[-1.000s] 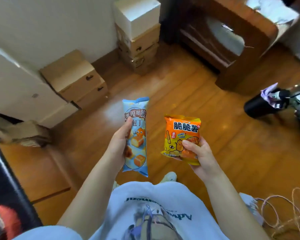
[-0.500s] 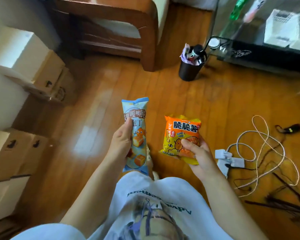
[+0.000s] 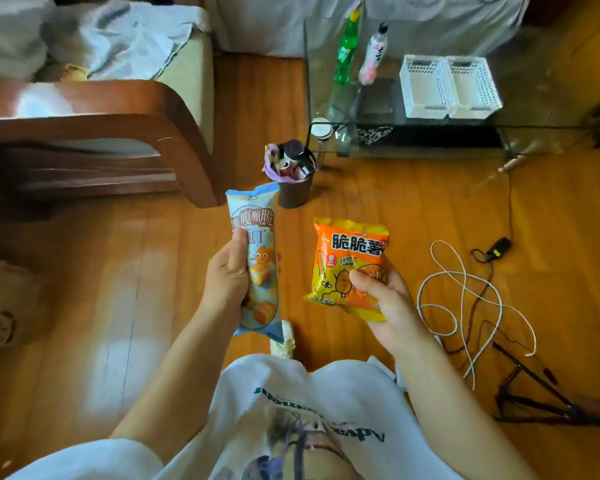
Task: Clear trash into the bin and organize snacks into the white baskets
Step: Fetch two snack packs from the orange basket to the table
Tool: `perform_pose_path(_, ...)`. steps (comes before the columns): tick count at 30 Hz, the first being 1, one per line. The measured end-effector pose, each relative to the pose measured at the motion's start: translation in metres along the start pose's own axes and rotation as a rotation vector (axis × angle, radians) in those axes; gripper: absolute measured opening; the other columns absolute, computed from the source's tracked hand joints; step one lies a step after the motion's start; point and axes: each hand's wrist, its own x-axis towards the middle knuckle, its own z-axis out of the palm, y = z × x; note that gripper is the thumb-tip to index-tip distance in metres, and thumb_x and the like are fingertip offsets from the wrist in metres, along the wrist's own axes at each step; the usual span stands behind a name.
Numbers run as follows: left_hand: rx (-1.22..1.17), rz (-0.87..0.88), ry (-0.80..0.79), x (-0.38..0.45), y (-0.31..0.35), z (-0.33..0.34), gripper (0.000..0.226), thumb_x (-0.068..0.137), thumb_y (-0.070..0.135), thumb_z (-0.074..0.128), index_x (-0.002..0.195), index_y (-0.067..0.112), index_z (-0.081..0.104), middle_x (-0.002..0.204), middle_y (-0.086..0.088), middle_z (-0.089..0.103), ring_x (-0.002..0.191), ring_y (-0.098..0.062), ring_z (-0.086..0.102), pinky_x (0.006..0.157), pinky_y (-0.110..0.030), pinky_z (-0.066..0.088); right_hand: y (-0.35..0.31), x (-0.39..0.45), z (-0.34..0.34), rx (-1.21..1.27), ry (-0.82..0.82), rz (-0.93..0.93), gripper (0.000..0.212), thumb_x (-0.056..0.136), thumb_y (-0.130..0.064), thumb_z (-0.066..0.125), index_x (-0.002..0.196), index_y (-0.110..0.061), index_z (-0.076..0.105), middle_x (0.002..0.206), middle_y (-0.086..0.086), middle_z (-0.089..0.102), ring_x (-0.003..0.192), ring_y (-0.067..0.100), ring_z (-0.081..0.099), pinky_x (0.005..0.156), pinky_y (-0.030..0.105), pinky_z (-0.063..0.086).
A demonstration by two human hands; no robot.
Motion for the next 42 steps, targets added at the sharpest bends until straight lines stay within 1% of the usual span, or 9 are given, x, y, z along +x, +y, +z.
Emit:
perform_pose_path(6,0.086,0.06,-0.127,0.064,0.043,0.075,0.058,0.075,0.067,0.04,0.077,0.015,0.066,0.063,0.0,0.072,0.056,-0.01,0.068,0.05,-0.02,0.054,-0.044,0.043,-0.033,0.104,0.106,-0.108,0.039,0.064,-0.014,0.073,0.096,-0.036,0.071,0.096,-0.001,0.075,0.088,0.019,0.072,0.063,0.029,0.056)
perform_pose_path(9,0.118,0.057,-0.19,0.091,0.048,0.116,0.053,0.089,0.056,0.036,0.076,0.013,0.064,0.06,-0.001,0.072,0.053,-0.011,0.067,0.048,-0.019,0.053,-0.063,0.066,-0.06,0.157,0.187,-0.133,0.039,0.064,-0.014,0.072,0.097,-0.036,0.071,0.097,0.0,0.074,0.088,0.021,0.072,0.063,0.03,0.056)
perform_pose_path(13,0.143,0.052,-0.223,0.126,0.058,0.173,0.052,0.092,0.053,0.035,0.074,0.014,0.065,0.059,-0.003,0.071,0.053,-0.012,0.067,0.048,-0.02,0.053,-0.098,0.104,-0.099,0.199,0.263,-0.151,0.042,0.062,-0.013,0.072,0.1,-0.032,0.069,0.099,0.001,0.074,0.09,0.021,0.071,0.064,0.03,0.056)
perform_pose_path(19,0.146,0.059,-0.18,0.19,0.081,0.279,0.052,0.094,0.049,0.038,0.065,0.014,0.064,0.051,0.003,0.067,0.045,-0.005,0.062,0.044,-0.015,0.049,-0.181,0.172,-0.161,0.161,0.239,-0.18,0.04,0.065,-0.016,0.073,0.101,-0.034,0.069,0.099,0.0,0.074,0.091,0.021,0.071,0.064,0.029,0.056)
perform_pose_path(25,0.11,0.054,-0.198,0.231,0.11,0.379,0.052,0.093,0.049,0.037,0.062,0.018,0.065,0.051,0.002,0.068,0.045,-0.005,0.064,0.042,-0.015,0.048,-0.263,0.225,-0.212,0.131,0.223,-0.148,0.044,0.067,-0.016,0.072,0.108,-0.03,0.066,0.108,0.005,0.071,0.097,0.025,0.069,0.069,0.032,0.056)
perform_pose_path(32,0.052,-0.001,-0.032,0.288,0.124,0.402,0.049,0.092,0.051,0.039,0.066,0.02,0.066,0.055,0.004,0.07,0.049,-0.006,0.065,0.045,-0.018,0.051,-0.308,0.303,-0.224,0.071,0.17,0.015,0.039,0.061,-0.02,0.073,0.097,-0.034,0.068,0.097,-0.001,0.074,0.087,0.018,0.072,0.061,0.026,0.056)
perform_pose_path(37,-0.018,-0.05,0.055,0.352,0.14,0.403,0.051,0.092,0.052,0.04,0.064,0.02,0.07,0.058,0.002,0.071,0.054,-0.009,0.067,0.053,-0.022,0.055,-0.336,0.38,-0.207,0.01,0.115,0.067,0.04,0.063,-0.015,0.07,0.1,-0.029,0.065,0.093,-0.003,0.075,0.083,0.016,0.072,0.059,0.026,0.056)
perform_pose_path(39,-0.044,-0.067,0.061,0.384,0.151,0.405,0.05,0.083,0.06,0.045,0.071,0.018,0.069,0.06,0.0,0.071,0.056,-0.013,0.067,0.058,-0.027,0.056,-0.349,0.414,-0.199,-0.016,0.121,0.07,0.041,0.063,-0.014,0.071,0.102,-0.028,0.064,0.093,-0.002,0.075,0.084,0.017,0.072,0.061,0.026,0.056)
perform_pose_path(42,-0.054,-0.084,0.096,0.436,0.173,0.408,0.061,0.068,0.068,0.045,0.08,0.012,0.065,0.061,-0.001,0.071,0.059,-0.015,0.068,0.06,-0.029,0.057,-0.374,0.469,-0.185,-0.049,0.12,0.102,0.036,0.063,-0.017,0.072,0.096,-0.029,0.067,0.091,-0.002,0.075,0.082,0.016,0.072,0.06,0.024,0.055)
